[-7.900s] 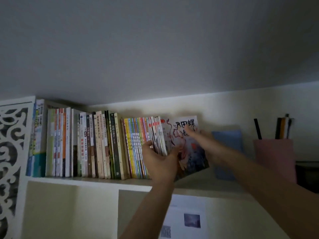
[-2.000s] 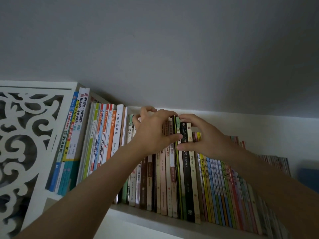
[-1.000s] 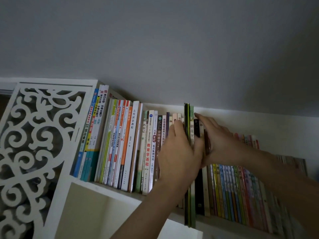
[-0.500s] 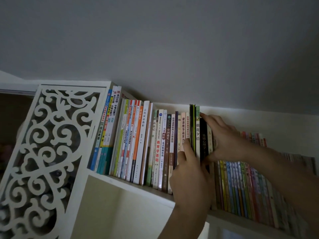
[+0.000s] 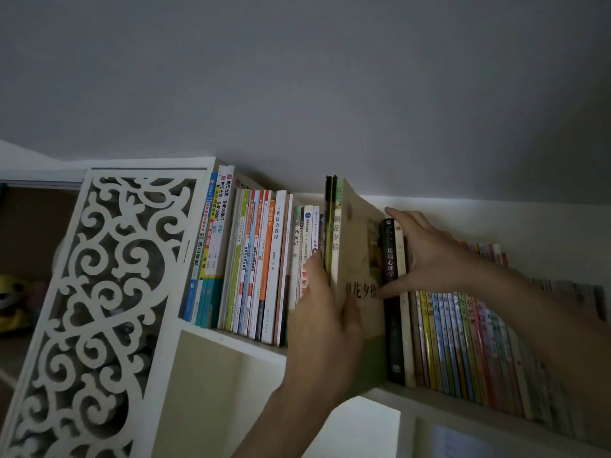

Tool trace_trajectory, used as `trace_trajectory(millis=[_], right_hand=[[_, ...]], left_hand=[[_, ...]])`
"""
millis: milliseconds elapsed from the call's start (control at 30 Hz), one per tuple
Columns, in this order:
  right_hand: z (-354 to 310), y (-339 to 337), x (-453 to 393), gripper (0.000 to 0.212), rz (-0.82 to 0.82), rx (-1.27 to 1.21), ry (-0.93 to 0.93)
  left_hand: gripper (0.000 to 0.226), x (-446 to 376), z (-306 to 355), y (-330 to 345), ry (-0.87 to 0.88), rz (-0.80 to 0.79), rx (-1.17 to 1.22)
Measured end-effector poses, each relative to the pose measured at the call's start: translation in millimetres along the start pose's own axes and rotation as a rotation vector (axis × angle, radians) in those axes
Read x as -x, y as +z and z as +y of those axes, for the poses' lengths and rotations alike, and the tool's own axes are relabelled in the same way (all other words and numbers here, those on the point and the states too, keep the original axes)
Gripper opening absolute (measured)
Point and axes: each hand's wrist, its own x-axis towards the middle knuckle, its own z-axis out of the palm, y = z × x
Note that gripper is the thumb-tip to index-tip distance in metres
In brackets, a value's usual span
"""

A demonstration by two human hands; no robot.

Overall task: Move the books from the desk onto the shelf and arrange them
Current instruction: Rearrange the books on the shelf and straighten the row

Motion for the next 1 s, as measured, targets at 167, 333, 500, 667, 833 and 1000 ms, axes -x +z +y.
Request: trace_trajectory(millis=[167,333,500,667,833,1000], right_hand=[[-13,-7,-9,0.118,-0.050,-0.081,0.018],[-37,18,-20,0.094,0.150,0.177,-0.024],[-51,24,-42,0.086,0.173,0.249,-0.010],[-50,25,-55,0.085,0.191,0.179,-0.004],[-50,23,-64,0.082,0.244,0.117,0.031],[-53,23,-76,0.091,0.221,0.144,0.037]], left_hand=[[0.047,-10,-12,-54,-0.056,-0.025,0.132],[0.052,-28,-33,-84,-0.065,0.013,0.160],[0.054,-33,-57,-100,-0.083,0.004,0.129],[0.052,-40,-72,-113,-0.159,0.019,0.199],[0.056,-45,-78,-128,-0.300,0.026,0.393],[0.056,-39,-86,-139,-0.338,0.034,0.452]])
